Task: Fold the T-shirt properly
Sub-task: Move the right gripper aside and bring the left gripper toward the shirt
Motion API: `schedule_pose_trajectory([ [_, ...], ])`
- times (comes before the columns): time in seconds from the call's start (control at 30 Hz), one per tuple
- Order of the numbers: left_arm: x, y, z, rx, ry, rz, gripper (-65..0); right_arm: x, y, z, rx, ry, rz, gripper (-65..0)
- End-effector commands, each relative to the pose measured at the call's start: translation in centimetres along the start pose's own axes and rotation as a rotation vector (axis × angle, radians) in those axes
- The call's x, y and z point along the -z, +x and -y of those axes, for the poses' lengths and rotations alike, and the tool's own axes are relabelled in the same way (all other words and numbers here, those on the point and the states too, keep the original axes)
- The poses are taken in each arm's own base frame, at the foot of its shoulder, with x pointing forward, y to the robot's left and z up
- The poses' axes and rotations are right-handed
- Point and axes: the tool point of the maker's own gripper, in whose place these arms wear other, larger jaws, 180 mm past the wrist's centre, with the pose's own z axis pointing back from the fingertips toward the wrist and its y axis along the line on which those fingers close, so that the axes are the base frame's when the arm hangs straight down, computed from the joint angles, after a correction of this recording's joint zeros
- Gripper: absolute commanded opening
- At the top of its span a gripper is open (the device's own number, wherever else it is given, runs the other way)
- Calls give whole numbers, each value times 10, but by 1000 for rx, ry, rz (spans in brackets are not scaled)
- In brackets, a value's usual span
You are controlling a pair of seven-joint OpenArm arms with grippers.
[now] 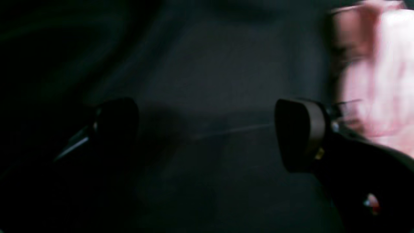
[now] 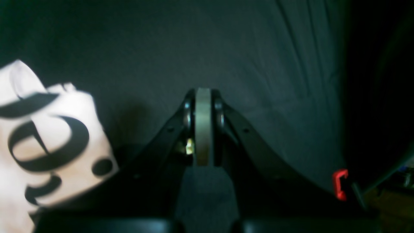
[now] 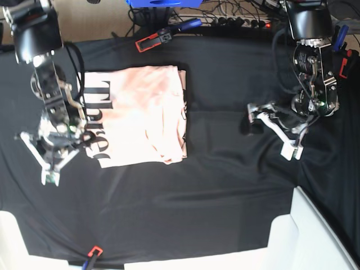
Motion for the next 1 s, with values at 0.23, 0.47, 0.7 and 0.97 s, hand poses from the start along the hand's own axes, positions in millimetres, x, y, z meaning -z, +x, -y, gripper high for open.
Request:
schedule_pose_trajectory([
  [0.23, -10, 31, 19, -137, -277, 137, 0, 2, -14, 58, 66, -112, 65, -635],
  [0.47, -13, 48, 44, -184, -398, 142, 0, 11, -38, 71, 56, -148, 14, -634],
  [0.7, 3, 32, 83, -228, -488, 79, 0, 16, -46, 67, 43, -148, -9, -635],
  [0.97, 13, 7, 115, -271, -553, -21, 0, 16, -49, 66, 42, -145, -9, -635],
])
